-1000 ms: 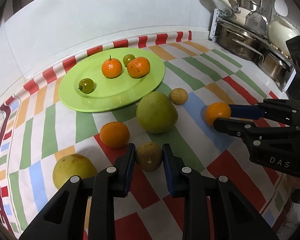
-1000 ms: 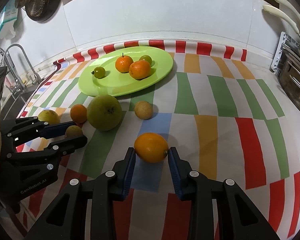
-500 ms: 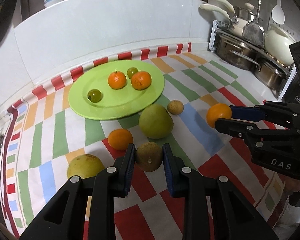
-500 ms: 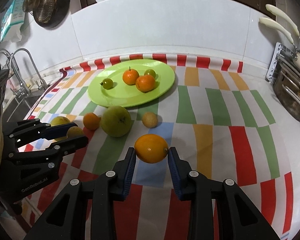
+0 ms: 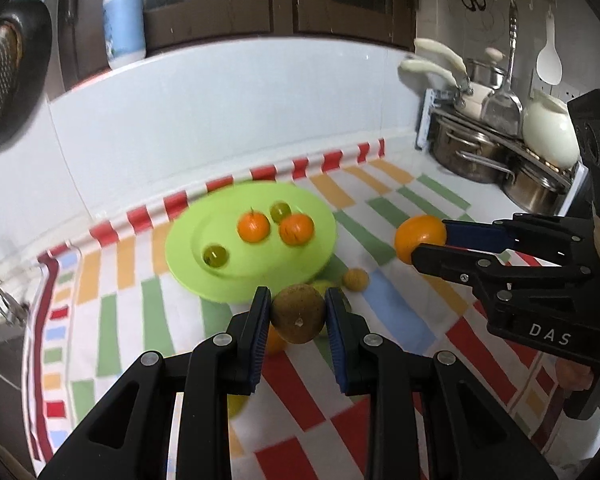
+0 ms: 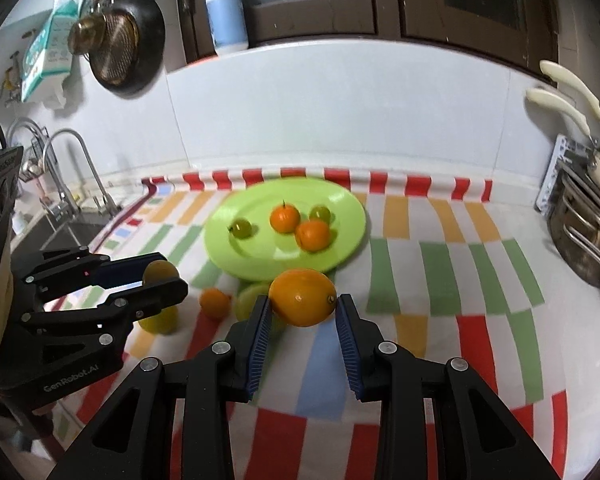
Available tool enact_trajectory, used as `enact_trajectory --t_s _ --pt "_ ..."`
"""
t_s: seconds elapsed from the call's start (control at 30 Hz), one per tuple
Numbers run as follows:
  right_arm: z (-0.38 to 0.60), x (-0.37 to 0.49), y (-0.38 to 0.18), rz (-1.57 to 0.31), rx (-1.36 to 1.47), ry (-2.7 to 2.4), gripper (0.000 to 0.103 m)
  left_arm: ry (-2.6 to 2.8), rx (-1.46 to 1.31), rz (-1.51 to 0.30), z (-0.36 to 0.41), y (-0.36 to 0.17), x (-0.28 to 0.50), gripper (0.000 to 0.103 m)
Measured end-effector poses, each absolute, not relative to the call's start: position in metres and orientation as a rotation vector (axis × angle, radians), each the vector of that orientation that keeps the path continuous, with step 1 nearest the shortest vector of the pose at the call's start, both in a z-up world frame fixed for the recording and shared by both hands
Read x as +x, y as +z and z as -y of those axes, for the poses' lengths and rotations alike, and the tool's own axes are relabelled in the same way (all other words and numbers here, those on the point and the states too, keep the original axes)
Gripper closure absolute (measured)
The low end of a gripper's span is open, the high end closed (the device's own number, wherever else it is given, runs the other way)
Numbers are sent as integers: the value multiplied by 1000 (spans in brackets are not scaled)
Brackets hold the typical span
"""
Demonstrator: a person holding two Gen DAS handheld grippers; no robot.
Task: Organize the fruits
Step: 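Carry the kiwi to the plate and open the left tool while the right tool releases the citrus there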
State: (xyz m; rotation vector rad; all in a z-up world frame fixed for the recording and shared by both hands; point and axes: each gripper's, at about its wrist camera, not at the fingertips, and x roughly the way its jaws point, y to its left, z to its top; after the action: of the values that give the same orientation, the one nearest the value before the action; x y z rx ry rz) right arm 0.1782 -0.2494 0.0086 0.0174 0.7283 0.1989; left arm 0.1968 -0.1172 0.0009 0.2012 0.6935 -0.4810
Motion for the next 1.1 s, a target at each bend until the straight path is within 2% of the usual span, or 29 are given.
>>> enact_trajectory --t_s 0.63,1.1 --pt "233 247 47 -610 -24 236 69 -476 233 -622 115 34 273 75" --pt "221 324 40 -653 -44 253 69 -423 220 -710 112 10 352 75"
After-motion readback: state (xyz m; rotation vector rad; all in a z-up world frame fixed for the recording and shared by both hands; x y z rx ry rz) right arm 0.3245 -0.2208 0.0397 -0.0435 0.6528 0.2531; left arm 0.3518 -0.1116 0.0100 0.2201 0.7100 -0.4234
